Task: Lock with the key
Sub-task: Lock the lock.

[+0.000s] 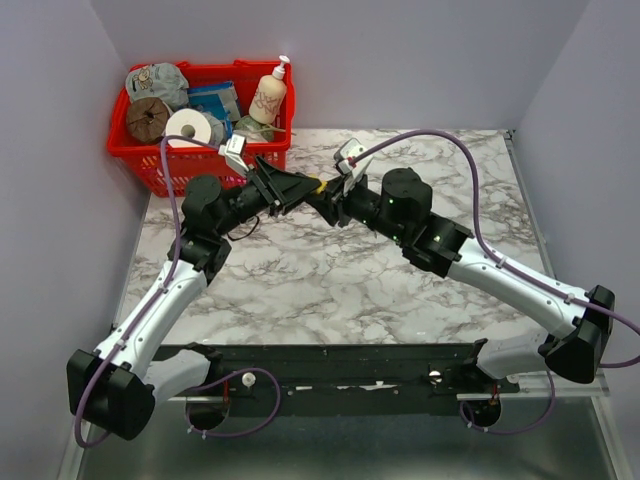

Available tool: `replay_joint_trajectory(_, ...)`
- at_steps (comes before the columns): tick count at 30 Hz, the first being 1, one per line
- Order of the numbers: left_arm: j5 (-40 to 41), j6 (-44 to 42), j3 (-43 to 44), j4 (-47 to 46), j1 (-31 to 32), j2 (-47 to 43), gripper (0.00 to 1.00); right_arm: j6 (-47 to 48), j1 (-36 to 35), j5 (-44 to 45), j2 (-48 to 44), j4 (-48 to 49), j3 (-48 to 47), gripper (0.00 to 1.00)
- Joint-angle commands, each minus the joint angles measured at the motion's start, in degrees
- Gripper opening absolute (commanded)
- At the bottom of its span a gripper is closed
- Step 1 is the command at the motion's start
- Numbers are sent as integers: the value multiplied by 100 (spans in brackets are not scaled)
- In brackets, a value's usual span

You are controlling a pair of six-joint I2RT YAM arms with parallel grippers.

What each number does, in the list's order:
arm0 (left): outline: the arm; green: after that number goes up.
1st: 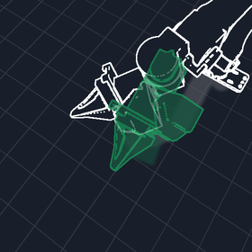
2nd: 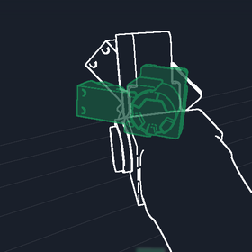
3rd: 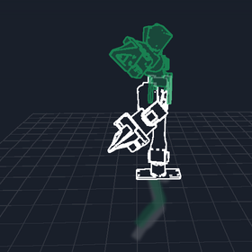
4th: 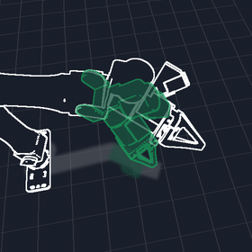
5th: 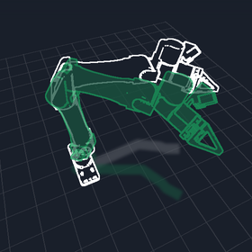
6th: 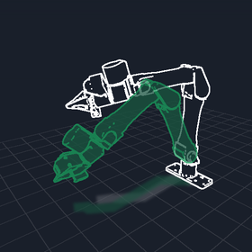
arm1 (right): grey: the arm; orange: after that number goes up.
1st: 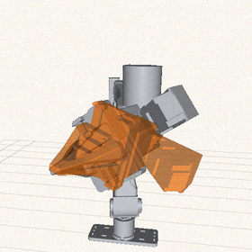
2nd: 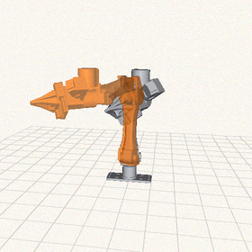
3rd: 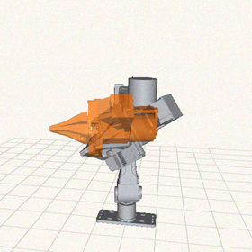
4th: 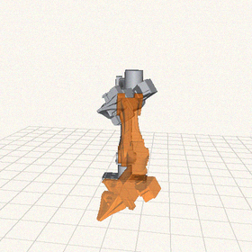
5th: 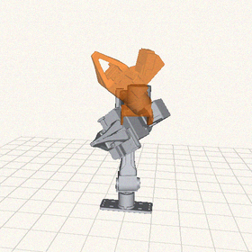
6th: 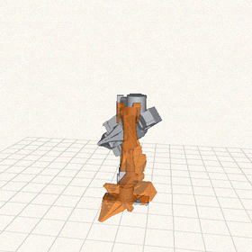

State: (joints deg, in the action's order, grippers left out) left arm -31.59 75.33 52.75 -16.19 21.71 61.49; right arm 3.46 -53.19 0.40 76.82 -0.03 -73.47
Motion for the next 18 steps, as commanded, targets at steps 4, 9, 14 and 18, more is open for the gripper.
replay_joint_trajectory(4,84,105,-221,19,-361,-111,0,110,-34,-242,-377,153,263,59)
replay_joint_trajectory(9,-39,61,-213,-16,-440,-164,0,260,89,-593,-518,-275,343,68)
replay_joint_trajectory(14,-215,52,-239,-113,-449,-217,0,365,370,-1086,-519,-603,298,67)
replay_joint_trajectory(18,-277,35,-274,-139,-449,-287,0,629,406,-1376,-501,-603,281,56)
